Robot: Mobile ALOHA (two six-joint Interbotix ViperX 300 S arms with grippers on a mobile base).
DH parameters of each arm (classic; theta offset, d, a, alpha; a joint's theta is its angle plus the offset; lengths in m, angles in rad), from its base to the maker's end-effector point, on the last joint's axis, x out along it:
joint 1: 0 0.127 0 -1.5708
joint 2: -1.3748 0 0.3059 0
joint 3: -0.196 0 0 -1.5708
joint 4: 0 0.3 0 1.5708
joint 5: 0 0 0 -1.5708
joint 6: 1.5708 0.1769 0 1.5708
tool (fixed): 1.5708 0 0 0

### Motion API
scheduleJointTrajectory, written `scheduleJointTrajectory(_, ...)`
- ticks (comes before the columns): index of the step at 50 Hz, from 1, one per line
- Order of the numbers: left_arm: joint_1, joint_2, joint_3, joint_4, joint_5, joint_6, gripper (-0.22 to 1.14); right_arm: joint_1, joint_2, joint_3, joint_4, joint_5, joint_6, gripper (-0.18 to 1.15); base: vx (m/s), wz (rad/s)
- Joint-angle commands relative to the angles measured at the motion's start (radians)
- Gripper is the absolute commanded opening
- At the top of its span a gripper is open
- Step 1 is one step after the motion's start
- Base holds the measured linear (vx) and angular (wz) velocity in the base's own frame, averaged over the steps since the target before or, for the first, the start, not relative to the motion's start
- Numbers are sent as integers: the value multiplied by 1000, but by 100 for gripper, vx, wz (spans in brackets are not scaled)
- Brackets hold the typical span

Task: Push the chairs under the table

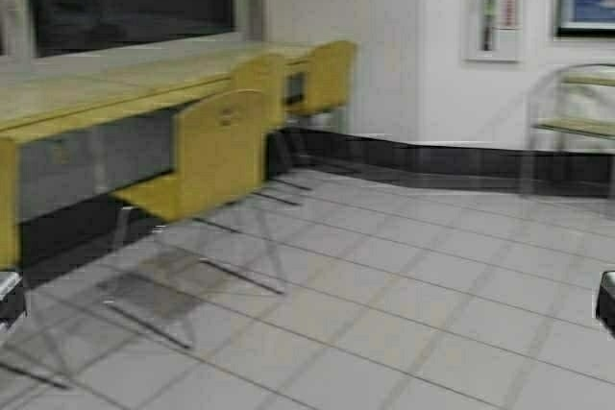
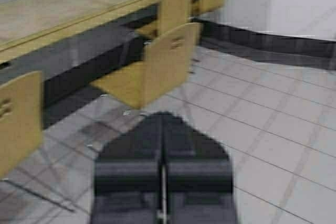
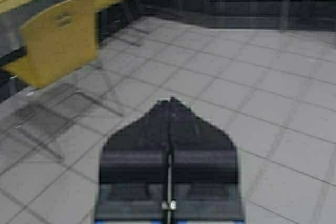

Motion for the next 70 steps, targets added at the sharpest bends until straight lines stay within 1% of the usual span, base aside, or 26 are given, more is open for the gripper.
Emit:
scheduleJointTrajectory(1,-2,0,-8,2,-5,-9,3,2,6,-15,2,-3,6,4,20,53)
scheduleJointTrajectory(9,-8,-11,-8,2,-3,-14,3,2,6,-15,0,-5,17,4,18,53)
scheduleJointTrajectory(19,-38,-34,-3,3,3,-12,3,3,-2,-12,2,0,18,4,15,55)
scheduleJointTrajectory(52,-38,-34,-3,3,2,-9,3,2,8,-17,9,0,21,4,10,52)
scheduleJointTrajectory(70,-38,17,-21,3,-21,-8,3,3,9,-26,9,3,83,4,8,43)
